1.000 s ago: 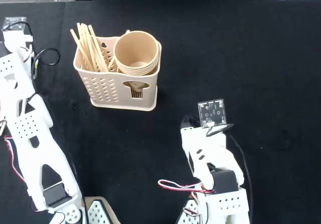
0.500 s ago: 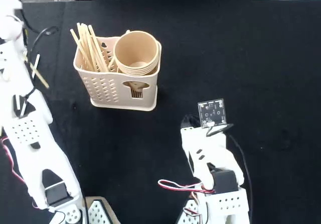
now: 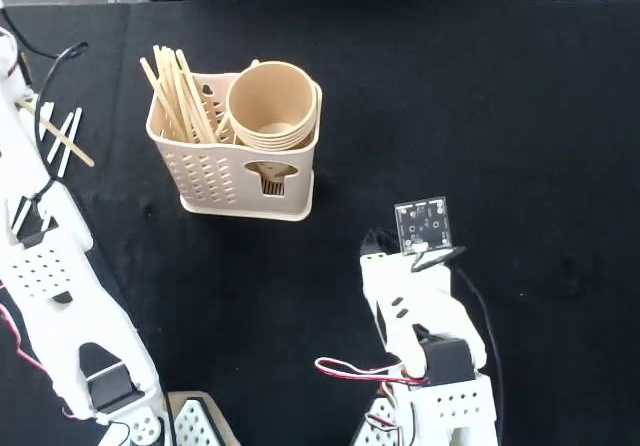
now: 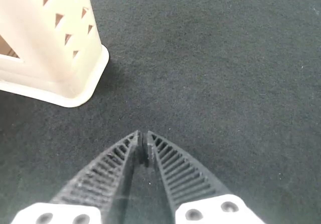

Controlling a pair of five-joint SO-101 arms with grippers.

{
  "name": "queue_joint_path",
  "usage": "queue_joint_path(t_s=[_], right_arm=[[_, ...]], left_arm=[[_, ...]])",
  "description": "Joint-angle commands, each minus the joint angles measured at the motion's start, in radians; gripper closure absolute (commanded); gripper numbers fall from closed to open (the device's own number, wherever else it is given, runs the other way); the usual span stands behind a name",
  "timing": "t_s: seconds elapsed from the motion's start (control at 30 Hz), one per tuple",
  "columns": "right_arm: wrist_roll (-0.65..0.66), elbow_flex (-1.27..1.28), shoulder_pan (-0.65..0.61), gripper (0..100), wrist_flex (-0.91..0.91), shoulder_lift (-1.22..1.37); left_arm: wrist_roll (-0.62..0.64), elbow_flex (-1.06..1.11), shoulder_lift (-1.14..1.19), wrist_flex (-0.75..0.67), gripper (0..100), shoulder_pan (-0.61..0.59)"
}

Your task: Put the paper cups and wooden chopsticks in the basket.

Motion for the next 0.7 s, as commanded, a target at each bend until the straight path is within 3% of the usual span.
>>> queue_joint_path(t_s=[0.0, 0.43, 0.53, 0.67], right_arm=[[0.011, -0.001, 0.012, 98.5, 0.002, -0.012], [0.011, -0.001, 0.012, 98.5, 0.002, -0.012], [0.011, -0.001, 0.012, 98.5, 0.002, -0.012], [0.011, -0.001, 0.012, 98.5, 0.002, -0.012]], left_arm=[[0.023, -0.110, -0.063, 0.005, 97, -0.031], [0.043, -0.073, -0.207, 0.009, 97, -0.053], [0.043, 0.076, -0.262, 0.009, 97, -0.053], [0.037, 0.449, -0.416, 0.005, 97, -0.042]])
